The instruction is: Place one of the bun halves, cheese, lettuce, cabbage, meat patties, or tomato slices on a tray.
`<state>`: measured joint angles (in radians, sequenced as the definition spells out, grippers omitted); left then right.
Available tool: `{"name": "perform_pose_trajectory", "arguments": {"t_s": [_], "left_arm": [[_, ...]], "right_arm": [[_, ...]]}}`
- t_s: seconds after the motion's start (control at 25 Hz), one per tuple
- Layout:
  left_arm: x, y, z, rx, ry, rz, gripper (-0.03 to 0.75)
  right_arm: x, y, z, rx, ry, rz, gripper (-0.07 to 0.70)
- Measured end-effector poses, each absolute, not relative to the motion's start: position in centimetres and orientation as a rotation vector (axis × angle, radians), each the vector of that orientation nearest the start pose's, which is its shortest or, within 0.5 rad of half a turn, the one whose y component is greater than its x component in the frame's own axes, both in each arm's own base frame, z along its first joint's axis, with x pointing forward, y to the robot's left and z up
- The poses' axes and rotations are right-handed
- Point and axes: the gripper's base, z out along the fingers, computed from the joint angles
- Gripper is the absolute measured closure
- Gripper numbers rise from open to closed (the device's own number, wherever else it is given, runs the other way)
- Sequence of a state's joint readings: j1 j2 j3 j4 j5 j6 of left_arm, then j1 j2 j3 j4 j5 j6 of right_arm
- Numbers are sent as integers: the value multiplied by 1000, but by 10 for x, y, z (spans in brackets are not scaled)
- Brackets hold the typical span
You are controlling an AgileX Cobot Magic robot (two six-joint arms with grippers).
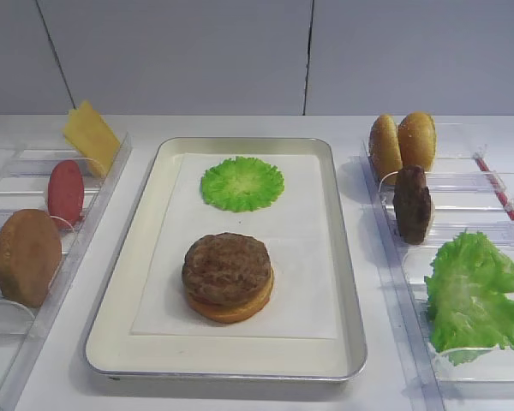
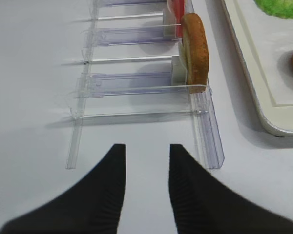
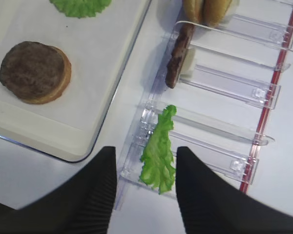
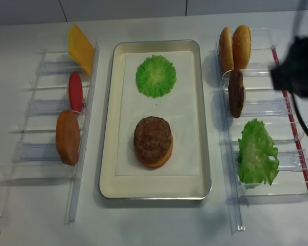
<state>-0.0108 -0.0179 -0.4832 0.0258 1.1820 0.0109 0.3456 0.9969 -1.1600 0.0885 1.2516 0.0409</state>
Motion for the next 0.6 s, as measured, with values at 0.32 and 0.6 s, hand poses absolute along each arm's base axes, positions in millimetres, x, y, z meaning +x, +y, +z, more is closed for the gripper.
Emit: {"name": "perform_pose_trajectory", "arguments": {"t_s": [0.32,0.6], "left_arm": [[-11,2,263,20,2164,32,510],[-11,2,263,20,2164,32,510]], "right_arm": [[80,30,369,-393,2438,175,292],[19,1,342,-359,2279,107,292]]}}
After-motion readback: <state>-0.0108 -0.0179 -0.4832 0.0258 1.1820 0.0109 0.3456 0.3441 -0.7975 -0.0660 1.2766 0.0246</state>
